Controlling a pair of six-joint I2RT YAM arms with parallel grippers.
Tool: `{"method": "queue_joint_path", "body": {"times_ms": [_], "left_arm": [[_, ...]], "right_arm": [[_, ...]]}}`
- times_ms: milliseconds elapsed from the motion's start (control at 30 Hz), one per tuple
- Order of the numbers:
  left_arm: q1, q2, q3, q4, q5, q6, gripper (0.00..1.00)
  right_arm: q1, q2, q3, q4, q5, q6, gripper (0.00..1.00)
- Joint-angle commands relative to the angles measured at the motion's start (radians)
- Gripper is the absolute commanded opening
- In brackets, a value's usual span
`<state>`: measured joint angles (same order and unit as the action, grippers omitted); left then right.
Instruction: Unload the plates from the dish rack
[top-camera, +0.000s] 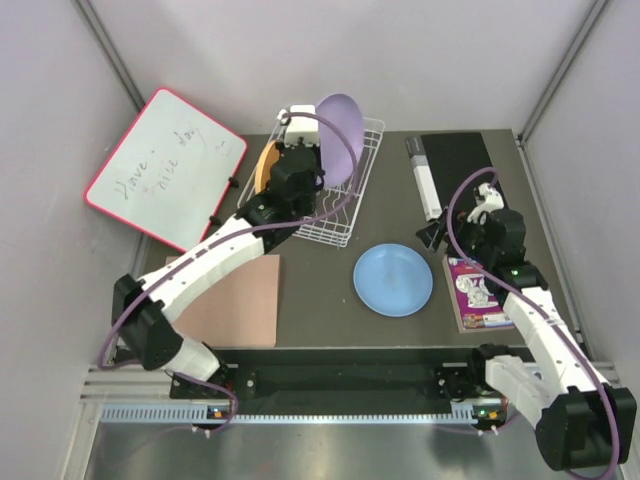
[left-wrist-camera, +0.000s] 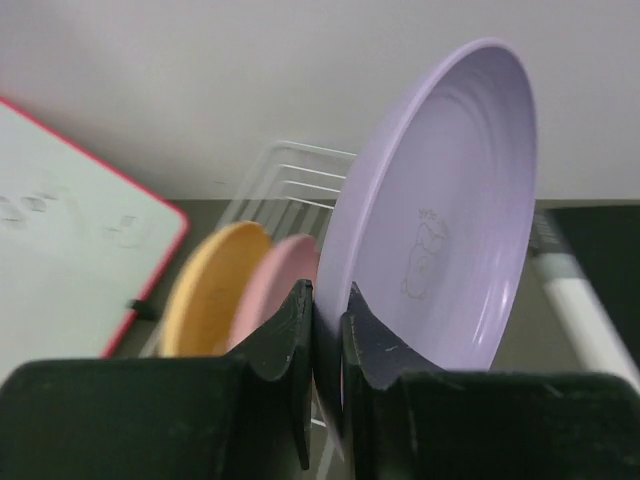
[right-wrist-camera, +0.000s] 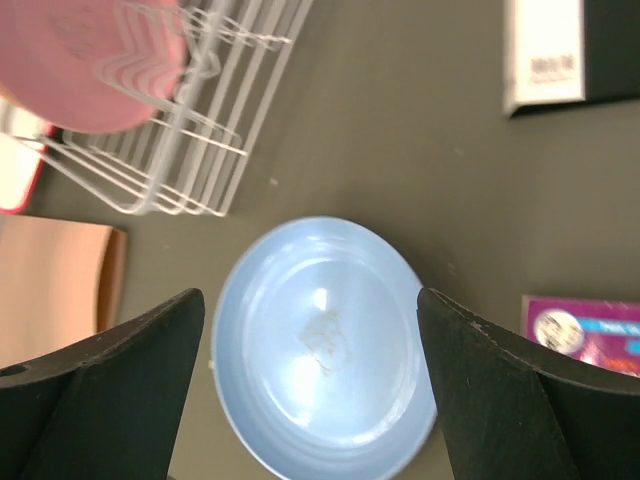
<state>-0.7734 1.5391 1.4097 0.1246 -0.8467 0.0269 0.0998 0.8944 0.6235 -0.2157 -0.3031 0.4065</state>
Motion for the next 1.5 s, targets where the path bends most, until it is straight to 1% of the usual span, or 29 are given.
{"method": "queue_joint_path", "body": {"times_ms": [0,67,100,233,400,567,767,800,833,900,933,1000,1033,1133,1200,1233,1267,1300,1400,1433,1467], "left_arm": [[-0.003,-0.083,-0.064,-0.212,0.343,-0.34,0.0],[-0.003,-0.096,-0.103,-0.218,0.397,-0.398,0.0],[-0.003,-0.105,-0.115,-0.217,0.456,-0.413,0.0],[-0.003,-0.125,-0.172,-0.197,0.584,-0.462,0.0],[-0.004,-0.142,-0.225,-0.163,0.652,-0.513,0.0],[-0.007,-0.152,-0.256,-0.135,0.71,-0.544,0.0],[-0.01,-0.168,-0.299,-0.051,0.767,-0.55,0.0],[-0.012,-0.174,-0.307,-0.037,0.776,-0.551,0.0],[-0.01,-0.174,-0.313,-0.026,0.782,-0.553,0.0],[-0.01,-0.177,-0.324,-0.002,0.798,-0.556,0.0],[-0.012,-0.177,-0.327,-0.003,0.799,-0.556,0.0],[-0.01,-0.177,-0.331,0.006,0.805,-0.553,0.0],[-0.012,-0.177,-0.334,0.013,0.808,-0.552,0.0],[-0.01,-0.181,-0.359,0.05,0.825,-0.545,0.0],[-0.01,-0.18,-0.367,0.052,0.822,-0.539,0.33],[-0.01,-0.18,-0.367,0.041,0.81,-0.532,0.44],[-0.01,-0.181,-0.367,0.034,0.798,-0.515,0.69],[-0.01,-0.188,-0.365,0.021,0.782,-0.504,0.79],[-0.01,-0.209,-0.377,-0.009,0.677,-0.447,0.99],[-0.01,-0.215,-0.388,-0.011,0.646,-0.427,0.99],[-0.01,-0.221,-0.393,-0.014,0.585,-0.386,0.99]], "right_arm": [[0.014,0.001,0.054,0.186,-0.139,0.066,0.87],[0.015,0.015,0.061,0.24,-0.157,0.074,0.87],[0.015,0.02,0.065,0.252,-0.163,0.075,0.87],[0.017,0.05,0.081,0.318,-0.188,0.095,0.87],[0.02,0.092,0.081,0.392,-0.2,0.13,0.87],[0.031,0.162,0.094,0.395,-0.185,0.137,0.86],[0.034,0.215,0.084,0.415,-0.175,0.123,0.81],[0.034,0.221,0.079,0.423,-0.194,0.121,0.77],[0.034,0.228,0.068,0.443,-0.202,0.123,0.66],[0.034,0.233,0.059,0.452,-0.202,0.124,0.53],[0.034,0.226,0.048,0.461,-0.205,0.123,0.38],[0.034,0.218,0.042,0.467,-0.215,0.118,0.19],[0.035,0.204,0.032,0.472,-0.221,0.118,0.0],[0.034,0.181,0.019,0.47,-0.252,0.118,0.0],[0.035,0.157,0.015,0.411,-0.217,0.114,0.0],[0.034,0.118,0.009,0.376,-0.188,0.104,0.0],[0.032,0.095,0.008,0.337,-0.153,0.097,0.0],[0.032,0.074,0.012,0.294,-0.092,0.083,0.0],[0.029,0.002,0.019,0.113,0.007,0.068,0.0],[0.028,-0.024,0.016,0.048,0.025,0.063,0.0],[0.028,-0.032,0.015,0.006,0.044,0.061,0.0]]}}
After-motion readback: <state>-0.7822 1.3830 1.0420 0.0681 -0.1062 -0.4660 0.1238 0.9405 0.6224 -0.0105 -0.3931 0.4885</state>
